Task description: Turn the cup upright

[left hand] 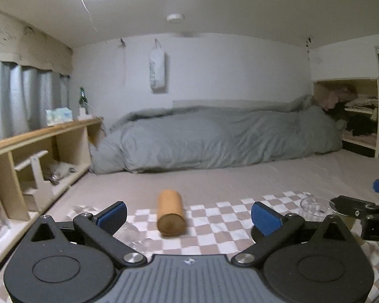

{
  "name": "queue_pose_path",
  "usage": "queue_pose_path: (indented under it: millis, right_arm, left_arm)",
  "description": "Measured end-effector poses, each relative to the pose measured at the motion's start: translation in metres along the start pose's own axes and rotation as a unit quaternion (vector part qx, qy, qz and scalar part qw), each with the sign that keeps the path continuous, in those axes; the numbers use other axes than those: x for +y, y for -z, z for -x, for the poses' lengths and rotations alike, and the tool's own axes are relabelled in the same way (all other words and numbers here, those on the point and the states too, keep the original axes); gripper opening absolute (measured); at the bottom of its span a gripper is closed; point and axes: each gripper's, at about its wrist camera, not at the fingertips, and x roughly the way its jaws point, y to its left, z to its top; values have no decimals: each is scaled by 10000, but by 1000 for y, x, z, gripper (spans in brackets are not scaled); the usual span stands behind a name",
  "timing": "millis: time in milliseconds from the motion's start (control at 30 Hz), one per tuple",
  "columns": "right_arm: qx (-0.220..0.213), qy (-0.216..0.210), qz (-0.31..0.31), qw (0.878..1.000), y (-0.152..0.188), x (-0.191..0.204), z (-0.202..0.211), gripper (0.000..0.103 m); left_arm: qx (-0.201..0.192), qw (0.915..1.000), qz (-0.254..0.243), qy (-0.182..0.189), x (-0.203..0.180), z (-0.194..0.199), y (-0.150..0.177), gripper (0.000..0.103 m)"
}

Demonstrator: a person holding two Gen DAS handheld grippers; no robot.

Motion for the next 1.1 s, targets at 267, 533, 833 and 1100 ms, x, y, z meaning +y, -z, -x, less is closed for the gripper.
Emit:
queue_pose_path:
  millis: [267, 533, 833, 1100]
  right_arm:
    - [-13, 227, 29, 9997, 2, 8, 20, 103]
    - [8, 367, 238, 9990, 28, 14, 28, 103]
    - [144, 411, 307, 9986, 41, 12, 16, 103]
    - [163, 395, 467, 9980, 50, 20, 14, 103]
  left_arm:
    - [-107, 9995, 182, -242, 15, 21, 19, 103]
    - [190, 9985, 312, -405, 28, 15, 48, 103]
    - [398, 9979, 183, -467, 26, 6, 68, 103]
    - [424, 9977, 109, -526, 24, 4, 73, 103]
